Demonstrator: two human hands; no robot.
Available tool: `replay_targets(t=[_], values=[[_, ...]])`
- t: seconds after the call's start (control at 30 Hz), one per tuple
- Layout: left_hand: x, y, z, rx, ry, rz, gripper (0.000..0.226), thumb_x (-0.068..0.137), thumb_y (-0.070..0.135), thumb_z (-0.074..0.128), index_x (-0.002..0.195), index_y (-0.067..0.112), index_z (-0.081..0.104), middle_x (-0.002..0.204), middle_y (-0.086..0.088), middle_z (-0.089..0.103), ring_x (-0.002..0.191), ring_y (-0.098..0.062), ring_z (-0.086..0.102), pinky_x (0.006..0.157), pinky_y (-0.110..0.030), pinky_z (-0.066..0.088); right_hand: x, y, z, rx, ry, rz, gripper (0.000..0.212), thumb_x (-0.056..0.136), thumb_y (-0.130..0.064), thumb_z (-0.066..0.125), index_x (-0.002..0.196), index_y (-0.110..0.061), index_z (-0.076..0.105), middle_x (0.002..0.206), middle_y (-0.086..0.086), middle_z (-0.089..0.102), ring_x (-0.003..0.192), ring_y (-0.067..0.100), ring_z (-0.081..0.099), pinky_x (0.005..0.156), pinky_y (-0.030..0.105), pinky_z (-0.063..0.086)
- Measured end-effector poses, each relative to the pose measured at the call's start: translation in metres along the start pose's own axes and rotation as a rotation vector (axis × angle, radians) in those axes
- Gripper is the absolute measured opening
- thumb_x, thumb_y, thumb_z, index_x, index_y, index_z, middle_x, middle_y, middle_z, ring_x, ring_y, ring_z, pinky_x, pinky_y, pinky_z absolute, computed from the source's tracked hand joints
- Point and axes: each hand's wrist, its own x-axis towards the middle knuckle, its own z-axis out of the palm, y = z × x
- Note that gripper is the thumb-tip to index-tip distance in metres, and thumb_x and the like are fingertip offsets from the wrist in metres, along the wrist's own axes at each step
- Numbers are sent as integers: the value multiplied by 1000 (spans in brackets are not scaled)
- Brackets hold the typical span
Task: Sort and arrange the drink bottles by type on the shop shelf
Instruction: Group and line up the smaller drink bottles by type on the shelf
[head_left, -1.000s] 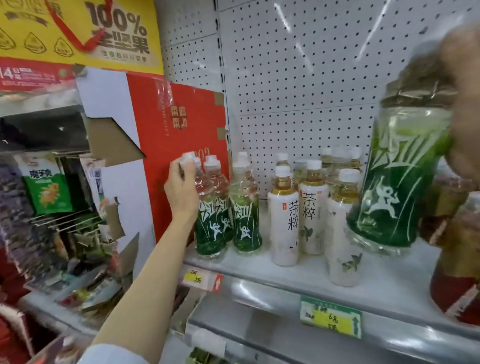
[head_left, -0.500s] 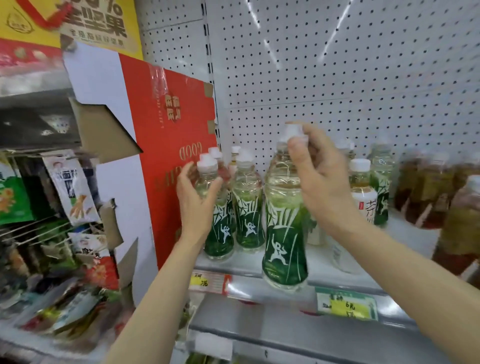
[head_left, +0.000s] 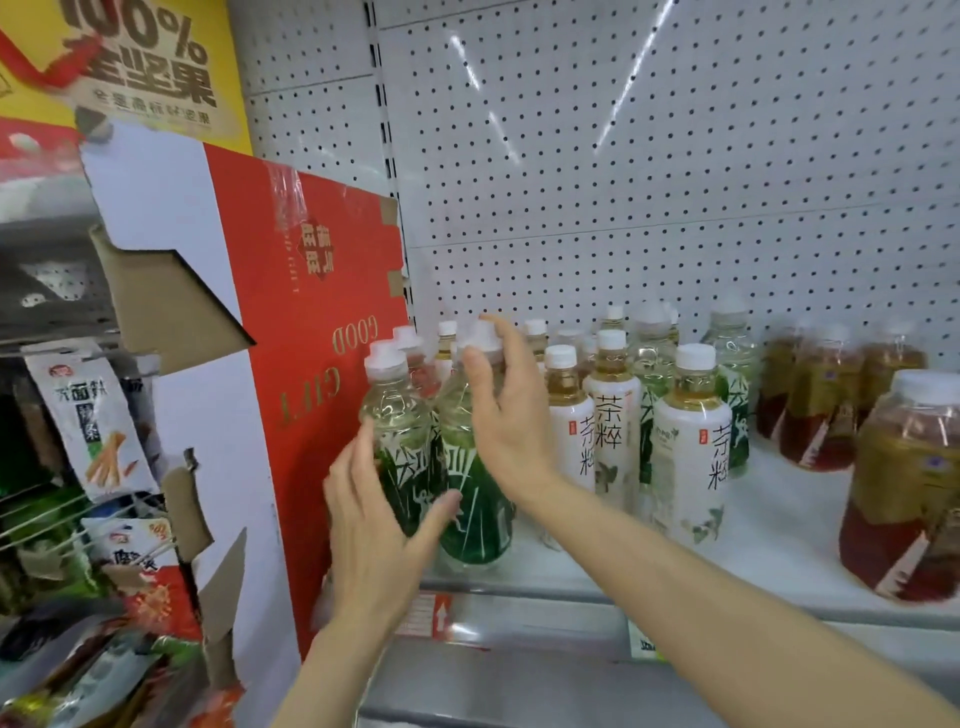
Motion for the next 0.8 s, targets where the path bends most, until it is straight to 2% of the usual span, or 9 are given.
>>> replay_targets(t=[0.03, 0.1, 0.17, 0.23, 0.33, 0.47, 0.6, 0.73, 0.8], values=[[-6, 6, 4, 23, -13, 60, 110, 72, 66, 69, 157, 29, 10, 149, 3, 28, 132, -24, 40, 108, -44, 40, -1, 2, 5, -13, -9, -6, 41, 103, -35, 42, 139, -14, 44, 127, 1, 57, 117, 12, 50, 103, 33, 39], [-13, 11, 18, 68, -24, 116, 117, 66, 53, 82, 156, 27, 12, 145, -6, 34, 130, -27, 43, 104, -42, 43, -5, 4, 15, -51, -35, -34, 44, 102, -35, 41, 138, -10, 46, 126, 4, 56, 118, 16, 48, 103, 38, 39], [-16, 10, 31, 98, -10, 82, 123, 63, 33, 91, 157, 25, 11, 142, -14, 38, 130, -31, 40, 101, -46, 42, -6, 7, 23, -91, -50, -64, 43, 101, -33, 42, 134, -8, 48, 122, 6, 55, 116, 20, 47, 102, 41, 39], [-17, 10, 37, 97, 3, 29, 124, 65, 27, 92, 158, 22, 10, 142, -15, 37, 131, -34, 38, 100, -48, 43, -2, 7, 24, -112, -80, -82, 42, 101, -33, 43, 134, -8, 49, 121, 6, 55, 116, 22, 46, 101, 44, 40], [-18, 10, 43, 108, 29, 34, 123, 67, 23, 91, 158, 19, 9, 142, -13, 35, 130, -36, 38, 97, -52, 47, -2, 10, 15, -160, -153, -94, 48, 101, -27, 48, 144, -8, 39, 135, 7, 50, 126, 21, 42, 109, 40, 35], [-16, 16, 58, 100, 81, 73, 118, 68, 12, 89, 158, 14, 13, 139, -13, 36, 123, -31, 37, 90, -42, 45, -7, 17, -6, -254, -257, -67, 67, 98, -26, 55, 155, -15, 22, 154, 2, 33, 142, 14, 27, 119, 31, 24], [-14, 20, 72, 126, 87, 23, 113, 68, 13, 90, 157, 6, 20, 134, -11, 38, 120, -29, 36, 83, -41, 50, 1, 15, -17, -293, -305, -46, 70, 95, -23, 60, 154, -18, 23, 149, 0, 38, 139, 12, 32, 117, 33, 28], [-16, 25, 70, 199, 53, -42, 115, 71, 26, 88, 158, 17, 14, 136, -10, 38, 123, -30, 42, 76, -47, 56, -6, 16, -28, -314, -368, -80, 71, 96, -23, 59, 156, -21, 21, 151, -2, 37, 140, 10, 31, 118, 33, 29], [-18, 28, 65, 224, 35, -90, 113, 75, 34, 85, 159, 22, 9, 141, -12, 40, 126, -32, 45, 82, -47, 54, -17, 21, -45, -370, -333, -206, 66, 95, -20, 62, 152, -16, 31, 149, 0, 42, 138, 11, 35, 116, 36, 33]])
